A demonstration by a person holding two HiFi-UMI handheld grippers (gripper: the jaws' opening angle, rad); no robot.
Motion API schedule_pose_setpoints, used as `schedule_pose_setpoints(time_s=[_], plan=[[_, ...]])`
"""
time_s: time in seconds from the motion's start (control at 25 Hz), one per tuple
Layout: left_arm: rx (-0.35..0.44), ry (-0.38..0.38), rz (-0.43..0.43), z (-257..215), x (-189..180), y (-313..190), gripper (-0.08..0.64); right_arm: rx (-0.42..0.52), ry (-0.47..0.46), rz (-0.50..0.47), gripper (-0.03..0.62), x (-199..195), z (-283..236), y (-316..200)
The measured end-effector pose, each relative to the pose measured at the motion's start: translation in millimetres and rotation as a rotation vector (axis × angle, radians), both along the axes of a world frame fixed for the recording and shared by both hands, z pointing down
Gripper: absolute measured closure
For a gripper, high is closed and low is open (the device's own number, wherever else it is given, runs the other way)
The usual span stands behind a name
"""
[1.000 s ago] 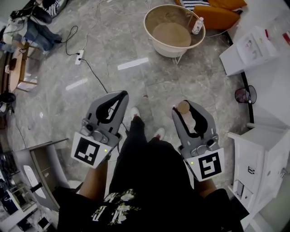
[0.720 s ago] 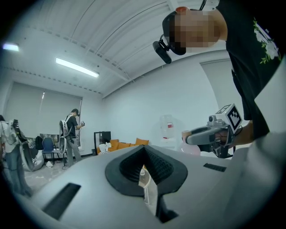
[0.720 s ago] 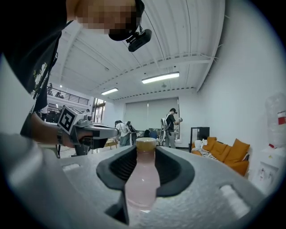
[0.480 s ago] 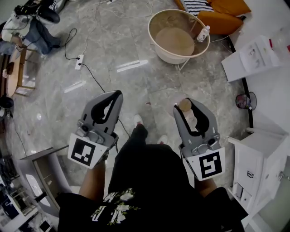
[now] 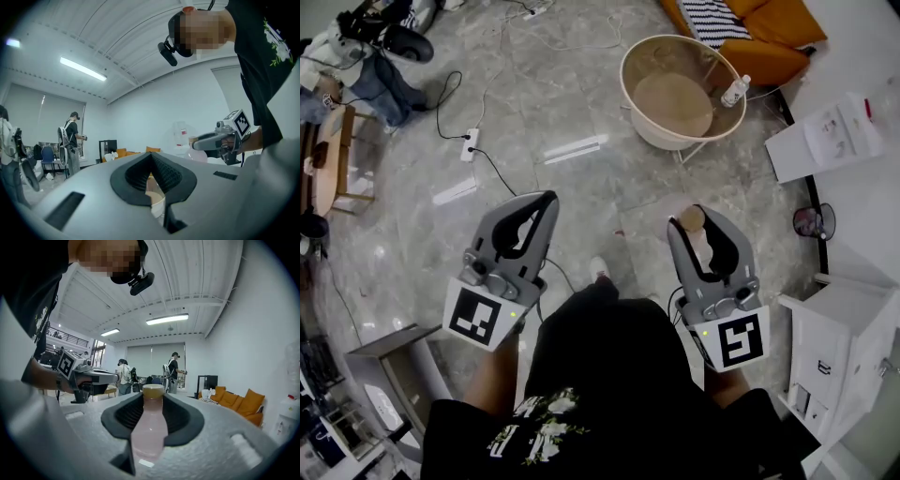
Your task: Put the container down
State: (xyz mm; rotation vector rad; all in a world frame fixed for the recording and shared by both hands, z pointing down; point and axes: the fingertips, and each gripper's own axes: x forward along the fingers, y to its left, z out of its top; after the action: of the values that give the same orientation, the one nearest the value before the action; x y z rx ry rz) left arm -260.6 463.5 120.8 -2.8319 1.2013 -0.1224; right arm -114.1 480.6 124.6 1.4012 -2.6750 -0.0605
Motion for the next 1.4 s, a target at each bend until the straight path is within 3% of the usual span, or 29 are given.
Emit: schedule_pose_setpoints(time_s=[0.48,0.88,1.4], plan=[[0.002,0.024,0.046,5,-53,-33,0.555,0.016,0.019,0.032,0.471,-49,-1,-38],[-0.009,0.033,-0.012,11,-79,-62,0.555,0.032,0.008,0.010,0.471,-62,-3,-75],[0.002,0.000,-0.049,0,-83,-145,0.555,0.017,-0.027,-0.043,0.471,-73,0,-167]])
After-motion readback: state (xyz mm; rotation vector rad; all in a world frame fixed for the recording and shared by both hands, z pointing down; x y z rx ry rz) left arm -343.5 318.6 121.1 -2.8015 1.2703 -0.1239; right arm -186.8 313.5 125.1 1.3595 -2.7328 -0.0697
